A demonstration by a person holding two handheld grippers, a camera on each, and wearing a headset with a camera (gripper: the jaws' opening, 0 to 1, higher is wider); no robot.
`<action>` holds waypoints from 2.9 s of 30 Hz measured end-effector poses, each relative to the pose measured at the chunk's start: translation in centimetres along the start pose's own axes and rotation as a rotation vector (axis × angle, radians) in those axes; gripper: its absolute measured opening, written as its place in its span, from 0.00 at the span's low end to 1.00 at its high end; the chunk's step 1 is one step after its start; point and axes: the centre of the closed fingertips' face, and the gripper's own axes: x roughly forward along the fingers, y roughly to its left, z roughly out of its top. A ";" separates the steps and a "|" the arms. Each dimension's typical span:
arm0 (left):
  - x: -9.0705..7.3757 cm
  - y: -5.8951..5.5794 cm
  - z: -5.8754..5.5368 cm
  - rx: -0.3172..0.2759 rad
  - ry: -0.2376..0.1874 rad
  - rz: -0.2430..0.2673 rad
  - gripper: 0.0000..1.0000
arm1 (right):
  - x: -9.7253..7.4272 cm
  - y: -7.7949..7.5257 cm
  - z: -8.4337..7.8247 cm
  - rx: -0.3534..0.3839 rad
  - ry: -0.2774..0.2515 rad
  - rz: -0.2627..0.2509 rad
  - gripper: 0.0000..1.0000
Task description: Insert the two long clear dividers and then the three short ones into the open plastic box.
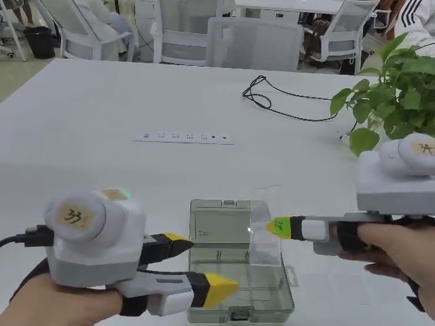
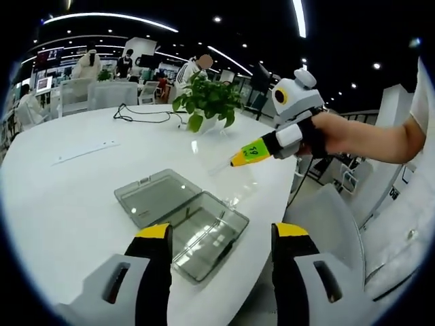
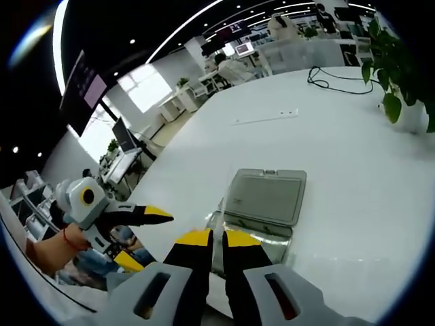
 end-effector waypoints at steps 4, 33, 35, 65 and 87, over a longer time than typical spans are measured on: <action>-0.2 0.1 -0.7 0.034 0.015 -0.013 0.64 | 0.4 -0.8 -0.6 0.004 0.077 -0.038 0.07; -0.5 -0.5 -2.7 0.131 0.019 -0.110 0.97 | 3.5 -5.1 -4.9 0.187 0.443 -0.239 0.07; -0.5 -0.5 -2.8 0.126 0.018 -0.114 0.97 | 3.7 -5.1 -5.1 0.193 0.452 -0.243 0.07; -0.1 -0.9 -3.1 0.085 -0.002 -0.134 0.97 | 4.8 -5.7 -6.4 0.192 0.440 -0.271 0.06; -0.2 -1.0 -3.1 0.076 -0.007 -0.132 0.96 | 5.0 -5.9 -6.6 0.146 0.434 -0.290 0.06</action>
